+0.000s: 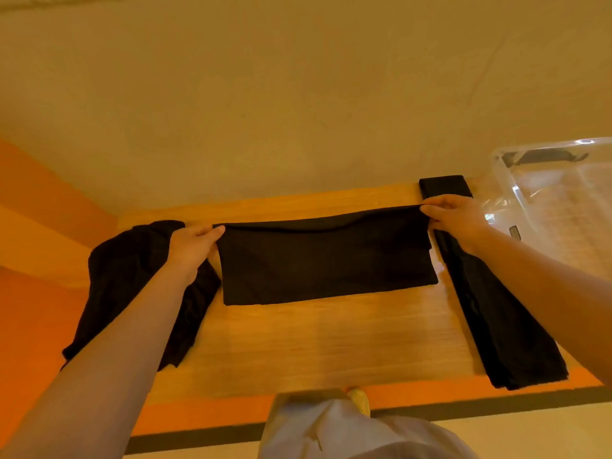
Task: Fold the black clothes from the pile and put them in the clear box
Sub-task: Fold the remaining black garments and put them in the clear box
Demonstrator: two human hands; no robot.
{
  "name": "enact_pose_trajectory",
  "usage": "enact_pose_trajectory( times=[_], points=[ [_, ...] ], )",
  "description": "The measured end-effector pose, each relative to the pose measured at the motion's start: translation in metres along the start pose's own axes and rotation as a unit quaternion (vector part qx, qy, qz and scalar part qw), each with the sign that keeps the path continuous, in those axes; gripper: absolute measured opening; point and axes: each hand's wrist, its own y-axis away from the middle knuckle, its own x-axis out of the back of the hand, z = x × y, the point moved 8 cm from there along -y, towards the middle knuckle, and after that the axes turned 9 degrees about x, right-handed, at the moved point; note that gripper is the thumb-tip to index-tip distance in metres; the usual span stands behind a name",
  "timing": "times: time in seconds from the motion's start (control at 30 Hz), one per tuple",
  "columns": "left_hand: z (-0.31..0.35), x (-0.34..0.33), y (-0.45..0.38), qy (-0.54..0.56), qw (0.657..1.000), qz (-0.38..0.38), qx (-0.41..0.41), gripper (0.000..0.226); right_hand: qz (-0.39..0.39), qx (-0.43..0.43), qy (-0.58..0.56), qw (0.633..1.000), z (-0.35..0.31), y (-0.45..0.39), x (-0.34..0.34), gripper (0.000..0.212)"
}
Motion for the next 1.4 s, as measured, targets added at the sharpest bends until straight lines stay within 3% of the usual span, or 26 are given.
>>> enact_pose_trajectory(
  times=[0.07,0.33,0.53,0.63,0.7,0.83,1.0,1.27,1.4],
  points=[
    [0.018,-0.010,-0.014,-0.020,1.000,-0.002,0.000,0.010,0.018,-0.014,0.007,1.000,-0.009,-0.021,-0.012,0.011],
    [0.048,-0.031,-0.014,-0.066,0.994,0.022,-0.088,0.026,0.004,-0.036,-0.010,0.999,-0.022,-0.018,-0.042,0.011],
    [0.055,-0.072,0.077,-0.103,0.977,-0.019,-0.185,0.014,-0.062,-0.070,-0.106,0.990,-0.047,0.061,-0.086,0.010],
    [0.053,-0.104,0.128,-0.112,0.964,-0.063,-0.233,0.004,-0.107,-0.047,-0.146,0.982,-0.062,0.098,-0.119,0.013],
    [0.049,-0.119,0.150,-0.112,0.954,-0.072,-0.268,0.008,-0.096,-0.031,-0.168,0.981,-0.065,0.114,-0.134,0.012],
    [0.035,-0.124,0.165,-0.097,0.946,-0.052,-0.305,0.015,-0.046,-0.071,-0.237,0.968,-0.050,0.129,-0.142,0.012],
    [0.020,-0.129,0.177,-0.160,0.915,-0.038,-0.369,0.023,-0.055,-0.128,-0.291,0.947,-0.041,0.140,-0.149,0.014],
    [0.020,-0.132,0.191,-0.260,0.875,0.022,-0.407,0.045,-0.052,-0.195,-0.357,0.912,-0.039,0.152,-0.153,0.013],
    [0.019,-0.136,0.193,-0.292,0.858,0.058,-0.419,0.033,-0.041,-0.215,-0.373,0.902,-0.035,0.157,-0.154,0.015]
  ],
)
